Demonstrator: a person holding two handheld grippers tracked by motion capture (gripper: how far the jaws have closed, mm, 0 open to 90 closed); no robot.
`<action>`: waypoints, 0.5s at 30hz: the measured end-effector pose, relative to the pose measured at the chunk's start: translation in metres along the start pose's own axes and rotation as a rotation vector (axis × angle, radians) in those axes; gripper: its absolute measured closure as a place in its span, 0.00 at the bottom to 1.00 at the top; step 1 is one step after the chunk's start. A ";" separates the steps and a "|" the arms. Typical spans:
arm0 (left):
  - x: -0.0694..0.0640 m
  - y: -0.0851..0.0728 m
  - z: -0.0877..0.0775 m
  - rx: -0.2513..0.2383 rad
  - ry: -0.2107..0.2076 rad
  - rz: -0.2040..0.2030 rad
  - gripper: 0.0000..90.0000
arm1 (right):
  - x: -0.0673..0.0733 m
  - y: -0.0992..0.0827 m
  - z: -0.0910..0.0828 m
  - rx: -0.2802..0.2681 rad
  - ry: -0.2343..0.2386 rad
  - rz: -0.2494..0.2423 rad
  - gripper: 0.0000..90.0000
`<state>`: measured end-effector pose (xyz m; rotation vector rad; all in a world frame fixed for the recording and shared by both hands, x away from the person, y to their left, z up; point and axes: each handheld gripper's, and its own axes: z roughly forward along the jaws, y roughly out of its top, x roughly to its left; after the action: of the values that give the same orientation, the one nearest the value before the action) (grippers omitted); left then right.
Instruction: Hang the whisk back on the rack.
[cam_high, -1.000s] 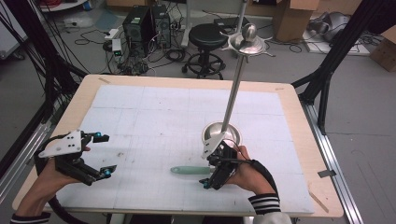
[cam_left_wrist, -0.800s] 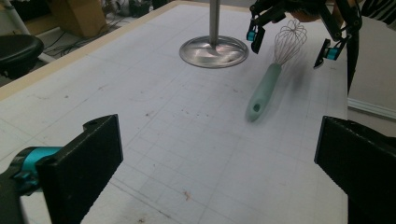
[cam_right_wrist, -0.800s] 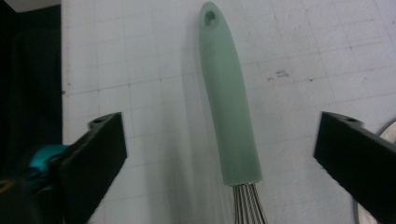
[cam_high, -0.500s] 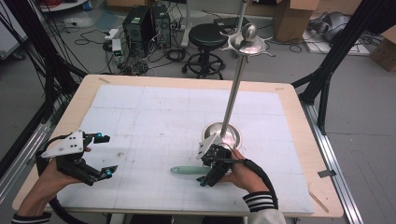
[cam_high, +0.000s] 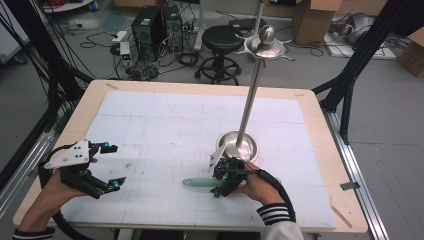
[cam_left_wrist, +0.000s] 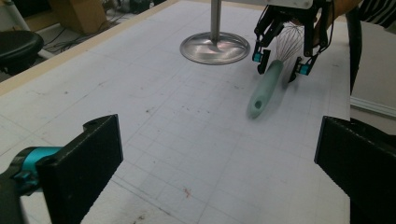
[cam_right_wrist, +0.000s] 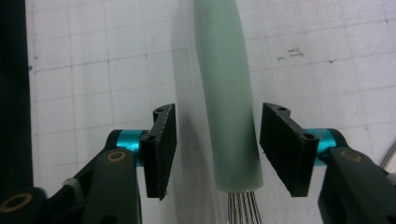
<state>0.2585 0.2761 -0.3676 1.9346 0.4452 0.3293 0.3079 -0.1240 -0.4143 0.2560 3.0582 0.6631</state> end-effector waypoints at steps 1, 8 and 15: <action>0.000 0.000 0.000 0.000 0.000 -0.001 0.02 | 0.000 0.000 0.001 0.006 0.002 -0.004 0.56; 0.001 0.000 -0.002 -0.015 0.001 -0.012 0.02 | -0.001 0.003 0.005 0.031 -0.007 -0.021 0.68; 0.001 0.000 -0.002 -0.012 0.000 -0.010 0.02 | 0.001 0.006 0.004 0.047 -0.004 -0.060 0.76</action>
<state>0.2589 0.2779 -0.3669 1.9204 0.4517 0.3248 0.3078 -0.1167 -0.4157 0.1641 3.0667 0.5870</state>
